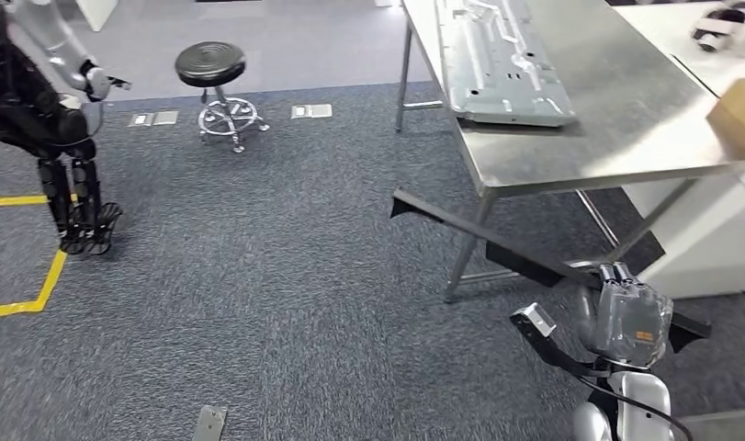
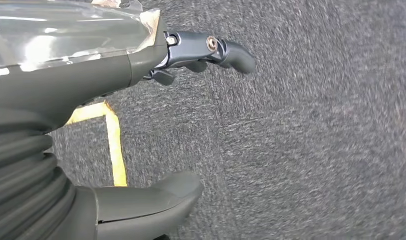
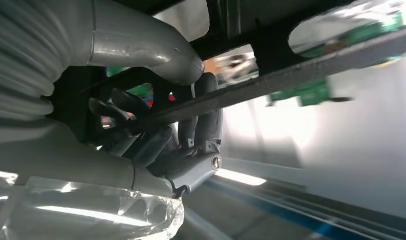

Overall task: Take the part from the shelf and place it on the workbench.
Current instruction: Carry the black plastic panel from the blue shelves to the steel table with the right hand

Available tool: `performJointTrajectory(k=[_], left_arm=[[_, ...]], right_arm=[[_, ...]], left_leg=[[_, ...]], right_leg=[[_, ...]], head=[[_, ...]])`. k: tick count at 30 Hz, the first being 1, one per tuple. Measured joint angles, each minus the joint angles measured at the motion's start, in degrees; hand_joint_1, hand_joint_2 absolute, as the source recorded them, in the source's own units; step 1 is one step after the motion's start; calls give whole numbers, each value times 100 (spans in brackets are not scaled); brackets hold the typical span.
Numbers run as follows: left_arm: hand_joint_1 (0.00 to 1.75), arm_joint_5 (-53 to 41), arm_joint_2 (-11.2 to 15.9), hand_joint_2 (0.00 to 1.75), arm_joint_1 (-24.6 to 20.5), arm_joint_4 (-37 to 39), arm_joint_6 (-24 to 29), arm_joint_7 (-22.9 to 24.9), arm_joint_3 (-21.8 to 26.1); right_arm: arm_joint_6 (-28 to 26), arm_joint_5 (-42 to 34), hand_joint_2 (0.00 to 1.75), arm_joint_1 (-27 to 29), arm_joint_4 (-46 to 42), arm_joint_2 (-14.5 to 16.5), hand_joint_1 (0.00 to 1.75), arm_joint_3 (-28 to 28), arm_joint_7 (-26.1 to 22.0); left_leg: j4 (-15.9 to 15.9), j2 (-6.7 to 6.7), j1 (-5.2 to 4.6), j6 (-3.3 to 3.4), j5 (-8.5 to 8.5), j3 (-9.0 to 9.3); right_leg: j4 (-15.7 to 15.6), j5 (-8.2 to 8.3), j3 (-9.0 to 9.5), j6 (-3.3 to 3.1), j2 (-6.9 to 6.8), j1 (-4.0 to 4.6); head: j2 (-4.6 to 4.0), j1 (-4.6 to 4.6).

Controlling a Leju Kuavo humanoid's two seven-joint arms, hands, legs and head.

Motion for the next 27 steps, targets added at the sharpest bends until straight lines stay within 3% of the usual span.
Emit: performJointTrajectory(k=[1,2,4,5,7,9,10,11,13,14,15,16,17,18,20,22,24,25,27], left_arm=[[0,8,2,175,8,1,14,-4,2],[0,19,3,175,12,1,28,-10,4],[0,44,11,175,15,0,51,-27,6],[0,54,20,175,16,0,56,-37,6],[0,72,35,175,18,-1,64,-52,7],[0,81,36,175,15,-2,75,-67,9],[0,85,35,175,13,-2,79,-75,10],[0,86,34,175,13,-2,82,-84,10],[0,91,35,175,30,-1,86,-93,10],[0,95,35,175,44,1,87,-95,10],[0,103,35,175,57,1,88,-96,11],[0,110,35,175,66,2,88,-97,11],[0,117,35,175,70,2,88,-99,12],[0,123,35,175,73,2,89,-102,13],[0,124,40,175,74,2,90,-107,13],[0,124,48,175,74,1,91,-113,13],[0,124,45,175,70,-1,92,-120,16],[0,123,39,175,66,-1,92,-127,19],[0,120,27,175,66,-1,98,-143,24]], right_arm=[[-5,-34,175,12,0,-3,175,-64,-14],[-17,-79,175,25,0,-11,175,-139,-38],[-45,-177,175,48,-3,-39,175,-300,-84],[-58,-214,175,62,-12,-53,175,-372,-107],[-77,-249,175,97,-48,-68,175,-502,-145],[-85,-245,175,125,-94,-74,175,-607,-189],[-85,-240,175,130,-115,-76,175,-643,-207],[-83,-234,175,125,-132,-78,175,-672,-221],[-78,-230,175,110,-154,-75,175,-699,-236],[-75,-228,175,103,-155,-74,175,-709,-240],[-74,-227,175,105,-155,-72,175,-720,-243],[-73,-227,175,107,-155,-72,175,-734,-245],[-72,-227,175,108,-155,-72,175,-747,-245],[-70,-227,175,108,-155,-72,175,-759,-248],[-67,-230,175,105,-155,-73,175,-776,-255],[-65,-234,175,107,-155,-76,175,-796,-261],[-63,-245,175,121,-157,-86,175,-821,-275],[-63,-256,175,130,-162,-98,175,-838,-285],[-62,-282,175,128,-170,-129,175,-873,-307]], left_leg=[[3,81,-1,-7,-4,-7],[10,153,2,-19,-11,-10],[52,279,-7,-77,-49,-10],[84,330,-22,-118,-79,-8],[121,434,-53,-188,-128,9],[138,511,-29,-249,-170,35],[182,458,-5,-280,-222,29],[367,314,19,-308,-361,-40],[1075,-26,43,-330,-769,-358],[1503,-128,46,-328,-963,-567],[1783,-157,46,-322,-1041,-717],[1861,-168,45,-307,-999,-774],[1695,-184,45,-284,-840,-709],[1340,-242,45,-254,-614,-547],[566,-517,46,-195,-265,-183],[262,-655,19,-159,-186,-48],[201,-520,-5,-113,-142,-33],[144,-455,-6,-75,-101,-16],[31,-295,3,-11,-22,14]], right_leg=[[16,9,17,55,-20,-29],[-206,95,161,123,-60,-61],[-1021,327,659,242,-310,-106],[-1346,401,849,252,-420,-99],[-1567,425,972,192,-486,-56],[-1572,443,965,104,-331,-67],[-1573,451,966,63,-264,-84],[-1580,465,969,6,-197,-103],[-1581,486,960,-77,-68,-95],[-1580,494,952,-108,7,-75],[-1579,500,946,-118,84,-57],[-1576,503,945,-122,165,-41],[-1573,507,949,-125,247,-30],[-1569,510,954,-123,328,-24],[-1559,521,949,-102,467,-12],[-1560,549,904,-43,585,-14],[-1578,589,844,40,679,-8],[-1542,576,801,63,609,1],[-1165,384,592,50,291,23]], head=[[0,1],[0,3],[0,9],[0,12],[0,1],[0,-19],[0,-28],[0,-38],[0,-65],[0,-71],[0,-74],[0,-74],[0,-74],[0,-75],[0,-71],[0,-71],[0,-74],[0,-70],[0,-45]])
